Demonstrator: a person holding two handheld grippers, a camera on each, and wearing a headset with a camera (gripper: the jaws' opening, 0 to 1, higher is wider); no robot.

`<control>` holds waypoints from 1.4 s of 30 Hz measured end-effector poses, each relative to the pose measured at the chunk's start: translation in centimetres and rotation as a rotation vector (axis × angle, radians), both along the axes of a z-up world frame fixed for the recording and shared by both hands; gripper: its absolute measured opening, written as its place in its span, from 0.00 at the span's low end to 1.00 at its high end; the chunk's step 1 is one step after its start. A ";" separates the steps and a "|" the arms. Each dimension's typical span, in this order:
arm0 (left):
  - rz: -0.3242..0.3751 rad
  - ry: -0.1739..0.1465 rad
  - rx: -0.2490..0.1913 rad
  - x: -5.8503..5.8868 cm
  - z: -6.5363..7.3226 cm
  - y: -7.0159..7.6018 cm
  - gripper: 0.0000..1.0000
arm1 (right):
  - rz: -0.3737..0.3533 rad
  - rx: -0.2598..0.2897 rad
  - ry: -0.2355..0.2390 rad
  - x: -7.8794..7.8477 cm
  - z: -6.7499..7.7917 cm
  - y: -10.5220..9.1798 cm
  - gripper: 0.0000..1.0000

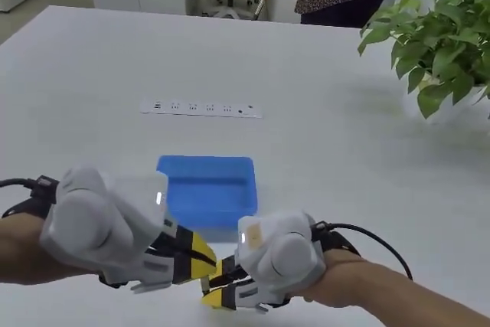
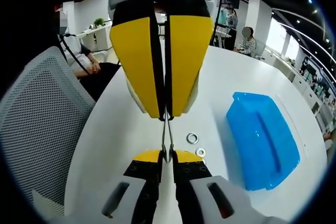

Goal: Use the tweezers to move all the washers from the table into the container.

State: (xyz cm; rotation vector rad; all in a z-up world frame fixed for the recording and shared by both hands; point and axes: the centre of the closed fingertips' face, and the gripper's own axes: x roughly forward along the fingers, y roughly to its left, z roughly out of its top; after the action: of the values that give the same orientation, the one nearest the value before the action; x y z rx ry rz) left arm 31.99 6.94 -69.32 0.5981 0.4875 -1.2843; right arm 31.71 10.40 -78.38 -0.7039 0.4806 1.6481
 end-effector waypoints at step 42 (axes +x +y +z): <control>-0.028 -0.007 0.032 0.2 -0.6 0.3 0.05 | -0.054 0.010 -0.006 0.9 0.9 -1.0 0.25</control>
State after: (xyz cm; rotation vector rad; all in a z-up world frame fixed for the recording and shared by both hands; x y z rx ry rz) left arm 32.19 7.27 -69.96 0.6374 0.4959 -1.3023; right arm 32.57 9.35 -77.51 -0.6821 0.4828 1.5967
